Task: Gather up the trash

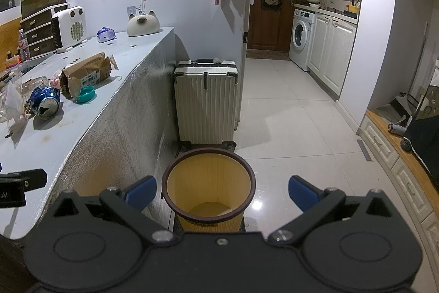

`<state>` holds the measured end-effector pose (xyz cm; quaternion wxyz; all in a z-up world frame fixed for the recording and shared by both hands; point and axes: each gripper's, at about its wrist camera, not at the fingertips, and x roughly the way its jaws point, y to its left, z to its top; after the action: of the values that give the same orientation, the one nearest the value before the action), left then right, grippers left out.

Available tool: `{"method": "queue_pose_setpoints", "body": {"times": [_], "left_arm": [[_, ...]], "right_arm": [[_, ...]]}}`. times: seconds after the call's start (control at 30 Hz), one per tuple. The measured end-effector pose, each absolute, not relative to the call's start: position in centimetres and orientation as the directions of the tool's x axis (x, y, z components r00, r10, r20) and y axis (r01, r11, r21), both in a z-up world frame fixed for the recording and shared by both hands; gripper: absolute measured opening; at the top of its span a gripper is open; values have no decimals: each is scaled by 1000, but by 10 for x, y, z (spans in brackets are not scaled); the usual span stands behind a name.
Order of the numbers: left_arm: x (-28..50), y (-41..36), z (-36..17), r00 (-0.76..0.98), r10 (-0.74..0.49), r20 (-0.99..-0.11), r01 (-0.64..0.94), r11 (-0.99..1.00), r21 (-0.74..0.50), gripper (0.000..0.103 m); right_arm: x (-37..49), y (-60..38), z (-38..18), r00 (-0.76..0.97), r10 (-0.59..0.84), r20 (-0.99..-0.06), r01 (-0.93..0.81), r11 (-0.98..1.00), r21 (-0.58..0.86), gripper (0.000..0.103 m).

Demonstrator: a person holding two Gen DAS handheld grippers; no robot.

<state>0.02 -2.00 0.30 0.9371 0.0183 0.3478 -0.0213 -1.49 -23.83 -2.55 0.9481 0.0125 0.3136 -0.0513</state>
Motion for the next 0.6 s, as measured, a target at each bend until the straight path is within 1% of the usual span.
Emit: {"method": "queue_pose_setpoints", "body": {"times": [0.17,0.3,0.5,0.6], "left_arm": [[3,-15,0,754,-47,-655,53,999,-11,103],[6,-6,-2,750,-35,-660,36,999,-12,103],[14,20,-6,750,-1,-661,-18,1000,-21,103],[21,39,-10,743,46,-667,-78,997,-19,103]], "right_arm": [[-15,-238,-26,798,-87,-597,104,995,-7,103],[-13,-238,-27,796,-77,-600,98,995,2,103],[-1,-230,-29,798,-49,-600,68,998,9,103],[8,-221,-29,804,-28,-594,45,999,13,103]]}}
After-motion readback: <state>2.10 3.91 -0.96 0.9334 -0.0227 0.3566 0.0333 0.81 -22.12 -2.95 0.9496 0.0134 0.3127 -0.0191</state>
